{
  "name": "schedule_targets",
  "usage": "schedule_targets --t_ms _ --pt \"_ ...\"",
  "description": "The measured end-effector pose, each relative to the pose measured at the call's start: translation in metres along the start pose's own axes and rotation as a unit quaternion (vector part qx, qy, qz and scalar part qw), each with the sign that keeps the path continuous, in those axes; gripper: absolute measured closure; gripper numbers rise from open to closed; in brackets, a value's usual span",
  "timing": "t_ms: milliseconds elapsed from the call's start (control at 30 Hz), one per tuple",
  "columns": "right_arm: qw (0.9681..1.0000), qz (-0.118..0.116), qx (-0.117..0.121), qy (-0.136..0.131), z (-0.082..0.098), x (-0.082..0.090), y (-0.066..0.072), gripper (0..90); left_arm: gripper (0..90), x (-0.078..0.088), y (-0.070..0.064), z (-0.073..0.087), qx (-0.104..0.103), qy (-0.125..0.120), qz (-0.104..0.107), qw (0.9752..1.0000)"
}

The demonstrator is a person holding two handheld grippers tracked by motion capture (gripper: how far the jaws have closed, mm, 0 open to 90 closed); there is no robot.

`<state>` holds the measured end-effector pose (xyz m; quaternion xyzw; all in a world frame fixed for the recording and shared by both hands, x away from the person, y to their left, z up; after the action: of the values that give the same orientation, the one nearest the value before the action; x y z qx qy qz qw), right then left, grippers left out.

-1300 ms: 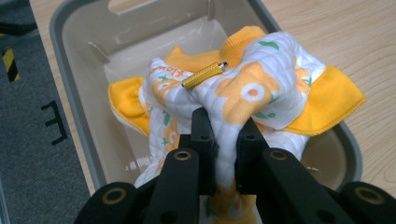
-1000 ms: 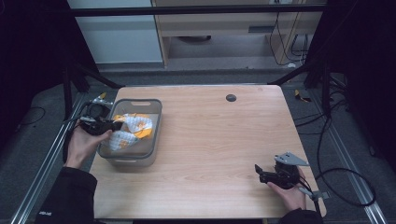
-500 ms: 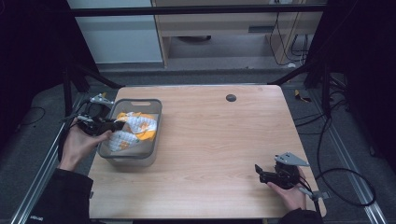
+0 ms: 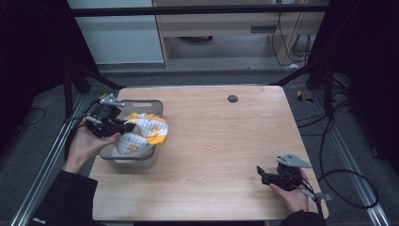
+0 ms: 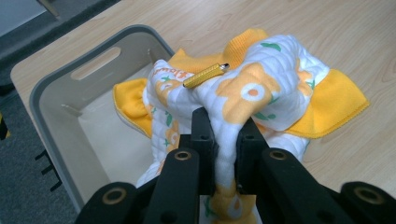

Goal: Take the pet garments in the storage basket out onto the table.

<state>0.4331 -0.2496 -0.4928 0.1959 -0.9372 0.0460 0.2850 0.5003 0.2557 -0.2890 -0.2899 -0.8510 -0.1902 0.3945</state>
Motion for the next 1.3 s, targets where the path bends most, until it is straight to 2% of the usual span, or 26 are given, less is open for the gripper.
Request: schedule_targets --t_ms 300,400,667,767,1167,1300 --pt "1.0000 0.001 0.001 -0.002 0.000 0.000 0.000 10.4 81.8 -0.008 -0.013 -0.011 -0.017 0.005 0.014 0.9998" --pt "1.0000 0.002 0.002 -0.004 0.000 0.000 0.000 10.4 81.8 -0.008 -0.020 -0.017 -0.029 0.009 0.018 0.9994" --pt "1.0000 0.006 0.000 -0.005 0.000 0.001 -0.002 10.3 81.8 -0.005 -0.033 -0.031 -0.051 0.003 0.024 0.9984" --pt "0.9999 0.008 0.003 -0.008 0.000 0.000 -0.002 10.3 81.8 -0.007 -0.037 -0.033 -0.051 0.001 0.029 0.9983" --pt "0.9999 0.009 0.004 -0.006 -0.001 0.000 -0.002 10.3 81.8 -0.023 -0.056 -0.043 -0.080 0.014 0.049 0.9955" --pt "0.9999 0.010 0.007 -0.007 0.000 0.000 -0.002 10.3 81.7 -0.029 -0.066 -0.048 -0.094 0.020 0.056 0.9938"
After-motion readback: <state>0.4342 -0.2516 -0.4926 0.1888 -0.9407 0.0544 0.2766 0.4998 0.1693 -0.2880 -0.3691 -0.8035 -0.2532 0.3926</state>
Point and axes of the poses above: each handheld gripper's, and its own axes: x roughly backward along the jaws, z roughly out of its underside, y roughly to its left, the point moved 1 cm from there along -x, roughly forward along the jaws, and after that the axes turned 1 degree about -z, right-handed, at the moved point
